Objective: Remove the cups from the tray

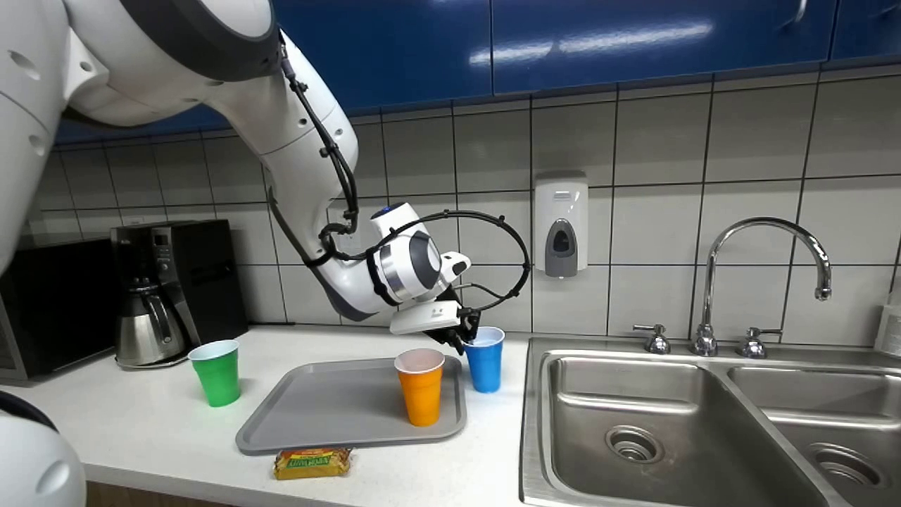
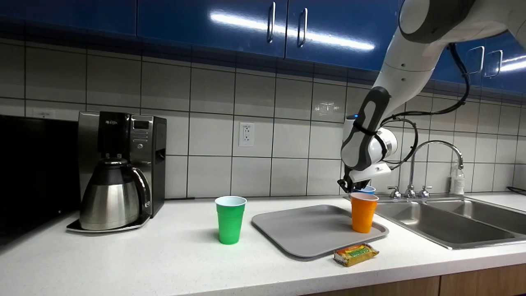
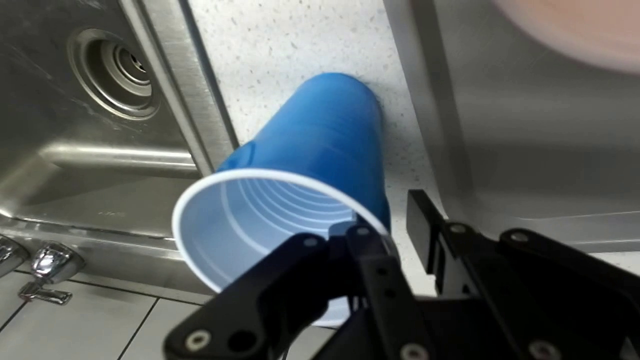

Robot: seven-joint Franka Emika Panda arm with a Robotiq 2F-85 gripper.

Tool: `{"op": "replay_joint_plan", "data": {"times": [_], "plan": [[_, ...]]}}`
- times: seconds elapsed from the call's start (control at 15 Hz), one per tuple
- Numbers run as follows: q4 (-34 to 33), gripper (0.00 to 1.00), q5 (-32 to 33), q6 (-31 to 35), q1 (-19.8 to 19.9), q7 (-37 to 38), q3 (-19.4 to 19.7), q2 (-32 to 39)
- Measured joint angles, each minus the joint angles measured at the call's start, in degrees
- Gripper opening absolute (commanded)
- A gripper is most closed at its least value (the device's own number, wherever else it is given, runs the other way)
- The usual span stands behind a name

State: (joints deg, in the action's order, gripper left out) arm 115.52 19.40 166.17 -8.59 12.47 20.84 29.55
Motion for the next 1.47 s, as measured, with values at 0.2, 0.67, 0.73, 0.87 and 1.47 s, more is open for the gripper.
{"op": "replay_joint_plan", "data": {"times": [0.2,0.67,0.73,0.87,1.47], "plan": [[0.00,0.79,0.00,0.17,-0.02,0.00,0.09,0.19],[0.00,1.00,0.00,0.89,-0.52,0.01,0.46,0.21],[0.00,1.00,0.00,1.08,-0.73,0.03,0.68,0.21],[0.00,1.00,0.00,1.44,-1.20,0.08,1.13,0.18],[0.19,1.00,0.33,2.07,-5.17,0.52,4.73,-0.89]]}}
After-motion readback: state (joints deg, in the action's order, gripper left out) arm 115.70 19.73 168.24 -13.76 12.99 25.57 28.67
